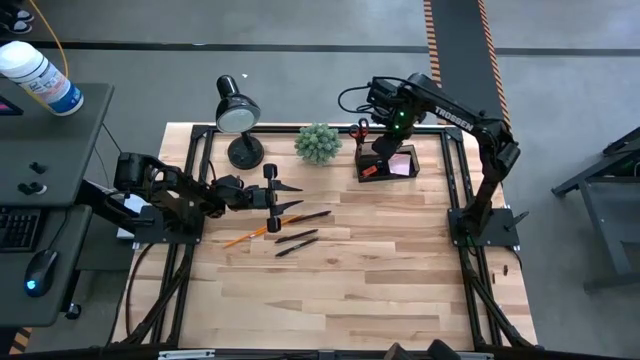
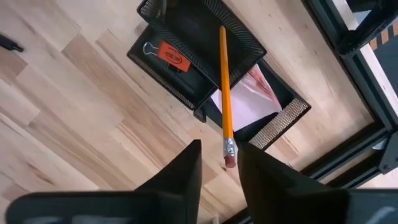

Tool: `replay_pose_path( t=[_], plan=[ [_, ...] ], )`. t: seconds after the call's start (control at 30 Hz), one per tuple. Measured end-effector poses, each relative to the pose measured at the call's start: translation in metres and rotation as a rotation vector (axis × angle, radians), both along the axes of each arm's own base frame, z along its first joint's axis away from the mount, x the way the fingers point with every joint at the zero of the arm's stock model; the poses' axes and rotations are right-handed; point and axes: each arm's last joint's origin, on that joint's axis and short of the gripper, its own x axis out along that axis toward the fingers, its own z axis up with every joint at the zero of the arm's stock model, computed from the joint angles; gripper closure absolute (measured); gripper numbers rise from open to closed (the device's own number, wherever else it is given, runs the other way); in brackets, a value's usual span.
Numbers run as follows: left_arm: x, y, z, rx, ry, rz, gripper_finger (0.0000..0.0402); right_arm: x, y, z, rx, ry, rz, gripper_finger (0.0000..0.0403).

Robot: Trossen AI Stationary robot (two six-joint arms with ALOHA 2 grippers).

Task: Pick and place office supplies into organizer
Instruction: Put the top black pen into the black desk organizer

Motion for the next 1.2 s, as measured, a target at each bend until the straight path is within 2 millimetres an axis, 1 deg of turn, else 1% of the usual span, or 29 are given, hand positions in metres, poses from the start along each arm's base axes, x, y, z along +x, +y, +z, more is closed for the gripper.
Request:
replay_pose_path(
  t=[0.13, 0.3, 0.5, 0.67, 0.8, 0.93, 1.0, 1.1, 1.2],
  plan=[
    [0.0, 0.0, 0.0, 0.0, 0.0, 0.0, 0.0284, 0.0, 0.0, 0.0, -0.002, -0.003, 0.02, 0.0291],
    [0.0, 0.0, 0.0, 0.001, 0.0, 0.0, 0.0284, 0.004, 0.003, 0.0, -0.01, -0.013, 0.076, 0.0285],
    [0.0, 0.0, 0.0, 0.008, 0.001, 0.001, 0.0284, 0.017, 0.016, 0.0, -0.025, -0.032, 0.166, 0.0284],
    [0.0, 0.0, 0.0, 0.008, 0.001, 0.001, 0.0284, 0.032, 0.034, 0.0, -0.044, -0.057, 0.28, 0.0284],
    [0.0, 0.0, 0.0, 0.008, 0.001, 0.001, 0.0284, 0.049, 0.056, 0.001, -0.076, -0.107, 0.366, 0.0284],
    [0.0, 0.0, -0.002, 0.004, 0.017, 0.001, 0.0284, 0.067, 0.089, 0.002, -0.094, -0.141, 0.534, 0.0284],
    [0.001, 0.0, -0.003, 0.001, 0.032, 0.001, 0.0284, 0.075, 0.105, -0.002, -0.103, -0.167, 0.598, 0.0284],
    [0.001, 0.0, -0.005, -0.003, 0.049, 0.001, 0.0284, 0.084, 0.127, -0.014, -0.098, -0.186, 0.684, 0.0284],
    [0.001, 0.0, -0.006, -0.006, 0.06, 0.001, 0.0284, 0.091, 0.144, -0.035, -0.09, -0.206, 0.778, 0.0284]
  ],
)
